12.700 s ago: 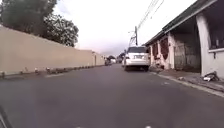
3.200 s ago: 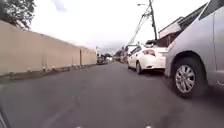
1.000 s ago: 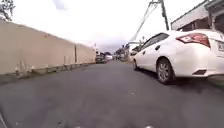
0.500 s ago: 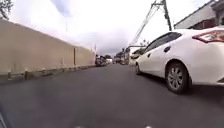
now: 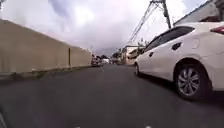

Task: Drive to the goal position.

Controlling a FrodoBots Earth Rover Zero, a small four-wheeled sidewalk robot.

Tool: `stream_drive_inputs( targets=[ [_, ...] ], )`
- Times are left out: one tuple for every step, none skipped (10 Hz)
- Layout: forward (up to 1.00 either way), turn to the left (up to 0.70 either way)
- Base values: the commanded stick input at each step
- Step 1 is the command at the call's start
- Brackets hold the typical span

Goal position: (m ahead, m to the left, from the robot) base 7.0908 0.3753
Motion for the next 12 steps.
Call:
stream_drive_inputs(
  targets=[
    [1.0, 0.0],
    [1.0, 0.0],
    [1.0, 0.0],
    [1.0, 0.0],
    [1.0, 0.0],
    [1.0, 0.0],
    [1.0, 0.0],
    [1.0, 0.0],
    [1.0, 0.0],
    [1.0, 0.0],
    [1.0, 0.0],
    [1.0, 0.0]
  ],
)
